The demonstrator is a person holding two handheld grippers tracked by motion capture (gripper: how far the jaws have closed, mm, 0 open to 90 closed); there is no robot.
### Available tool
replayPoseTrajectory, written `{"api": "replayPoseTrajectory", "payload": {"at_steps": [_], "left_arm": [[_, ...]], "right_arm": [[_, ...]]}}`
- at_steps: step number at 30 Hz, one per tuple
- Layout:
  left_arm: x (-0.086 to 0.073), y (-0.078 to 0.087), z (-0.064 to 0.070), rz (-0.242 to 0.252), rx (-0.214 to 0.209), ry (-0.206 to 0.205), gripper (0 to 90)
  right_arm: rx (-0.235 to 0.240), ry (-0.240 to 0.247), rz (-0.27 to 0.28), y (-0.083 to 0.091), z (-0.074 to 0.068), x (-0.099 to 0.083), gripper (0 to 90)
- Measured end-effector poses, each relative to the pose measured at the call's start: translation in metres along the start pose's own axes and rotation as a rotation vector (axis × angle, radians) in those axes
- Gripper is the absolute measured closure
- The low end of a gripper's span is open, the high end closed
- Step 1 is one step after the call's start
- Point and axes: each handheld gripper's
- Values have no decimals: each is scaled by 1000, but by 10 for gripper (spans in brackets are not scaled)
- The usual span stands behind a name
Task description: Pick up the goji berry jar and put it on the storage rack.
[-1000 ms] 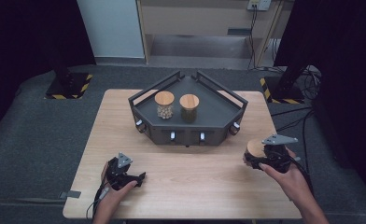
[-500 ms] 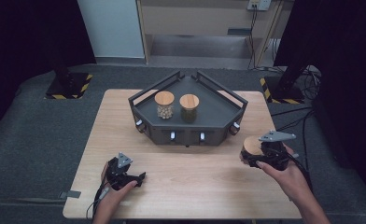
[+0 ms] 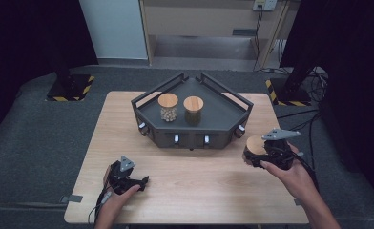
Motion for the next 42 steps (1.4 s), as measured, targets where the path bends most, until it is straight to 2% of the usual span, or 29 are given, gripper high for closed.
{"api": "replayPoseTrajectory", "payload": {"at_steps": [11, 42], "left_arm": [[0, 0, 0, 0, 0, 0, 5], [0, 0, 0, 0, -1, 0, 5]], "right_arm": [[18, 23, 5, 3, -2, 19, 260], [48, 29, 19, 5, 4, 64, 261]]}}
Point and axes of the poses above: each handheld gripper's, and its own axes: y roughly backward along the jaws, x roughly out of its top, z roughly to its right, and after that the axes turned 8 degrees about x, right-handed
